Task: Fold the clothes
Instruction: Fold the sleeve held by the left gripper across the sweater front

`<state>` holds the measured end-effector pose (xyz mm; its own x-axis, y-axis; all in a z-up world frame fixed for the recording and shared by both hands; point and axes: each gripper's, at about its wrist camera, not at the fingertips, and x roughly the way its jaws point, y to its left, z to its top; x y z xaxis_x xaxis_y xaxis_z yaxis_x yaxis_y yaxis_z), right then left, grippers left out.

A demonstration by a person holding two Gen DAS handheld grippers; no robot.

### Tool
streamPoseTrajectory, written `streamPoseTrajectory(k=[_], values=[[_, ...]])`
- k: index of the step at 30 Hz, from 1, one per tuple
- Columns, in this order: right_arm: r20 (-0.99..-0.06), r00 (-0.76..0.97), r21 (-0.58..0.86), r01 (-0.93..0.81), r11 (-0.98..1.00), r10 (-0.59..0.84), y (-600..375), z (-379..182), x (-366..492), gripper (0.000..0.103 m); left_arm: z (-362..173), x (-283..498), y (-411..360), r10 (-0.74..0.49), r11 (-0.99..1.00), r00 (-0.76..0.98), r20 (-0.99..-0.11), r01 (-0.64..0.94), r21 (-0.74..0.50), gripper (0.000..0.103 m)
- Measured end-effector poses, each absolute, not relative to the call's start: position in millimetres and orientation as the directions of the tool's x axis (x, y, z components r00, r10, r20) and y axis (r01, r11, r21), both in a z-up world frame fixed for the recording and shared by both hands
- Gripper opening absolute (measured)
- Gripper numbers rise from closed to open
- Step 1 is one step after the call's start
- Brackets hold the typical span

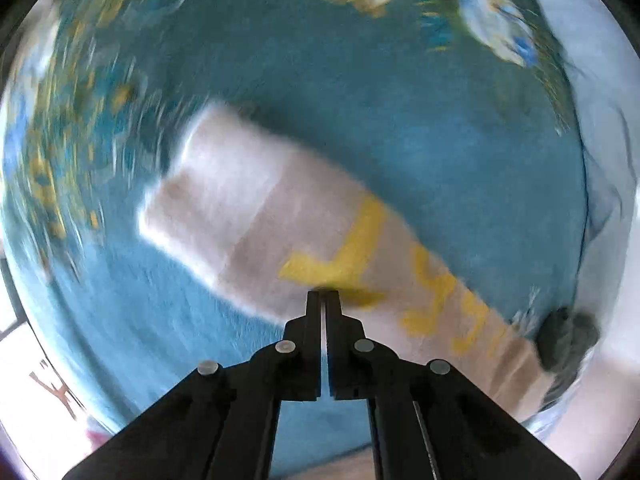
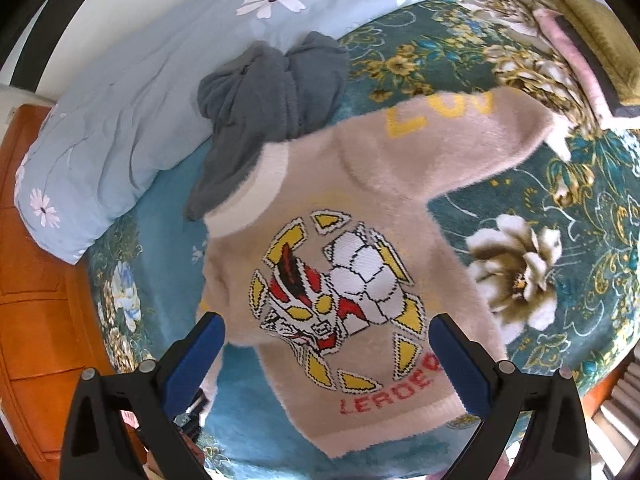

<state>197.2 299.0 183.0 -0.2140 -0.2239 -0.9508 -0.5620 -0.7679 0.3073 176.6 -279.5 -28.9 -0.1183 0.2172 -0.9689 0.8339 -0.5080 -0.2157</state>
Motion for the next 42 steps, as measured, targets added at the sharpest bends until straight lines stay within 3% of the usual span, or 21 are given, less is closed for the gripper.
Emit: streamPoseTrajectory(k=[9, 14, 19, 24, 27, 29, 31, 37, 42], values=[[-0.945, -0.235, 0.323, -0.583, -0.746, -0.226, 298, 184, 197, 0.103, 49, 100, -311, 0.023, -0.733, -0.312, -0.95, 0.641, -0.228, 0.0], [-0.945, -0.234, 0.325, -0.594, -0.736, -0.228, 294, 180, 200, 0.103, 39, 105, -322, 0.076, -0.743, -0.296, -0.952, 0.62, -0.252, 0.0], [-0.946, -0.23, 0.322, -0.597, -0.735, -0.228, 291, 177, 206, 0.103, 22, 126, -271, 0.243, -0.753, -0.208, -0.947, 0.575, -0.319, 0.0], [-0.951, -0.235, 0.301, -0.569, -0.765, -0.199, 298, 181, 214, 0.103, 15, 139, -212, 0.31, -0.827, -0.091, -0.946, 0.465, -0.316, 0.001], [-0.947, -0.267, 0.305, -0.559, -0.771, -0.181, 317, 189, 220, 0.103, 26, 136, -190, 0.306, -0.859, -0.085, -0.948, 0.405, -0.314, 0.011], [-0.942, -0.293, 0.308, -0.561, -0.769, -0.163, 336, 196, 222, 0.103, 41, 131, -182, 0.293, -0.864, -0.114, -0.949, 0.394, -0.314, 0.028], [-0.934, -0.332, 0.313, -0.574, -0.757, -0.134, 368, 206, 225, 0.103, 58, 128, -176, 0.275, -0.866, -0.154, -0.949, 0.389, -0.314, 0.032], [-0.881, -0.462, 0.422, -0.665, -0.617, -0.104, 488, 210, 241, 0.103, 110, 138, -145, 0.184, -0.892, -0.235, -0.954, 0.368, -0.262, 0.032], [-0.845, -0.504, 0.526, -0.719, -0.455, -0.181, 580, 165, 257, 0.103, 145, 164, -109, 0.08, -0.894, -0.265, -0.961, 0.408, -0.187, 0.032]])
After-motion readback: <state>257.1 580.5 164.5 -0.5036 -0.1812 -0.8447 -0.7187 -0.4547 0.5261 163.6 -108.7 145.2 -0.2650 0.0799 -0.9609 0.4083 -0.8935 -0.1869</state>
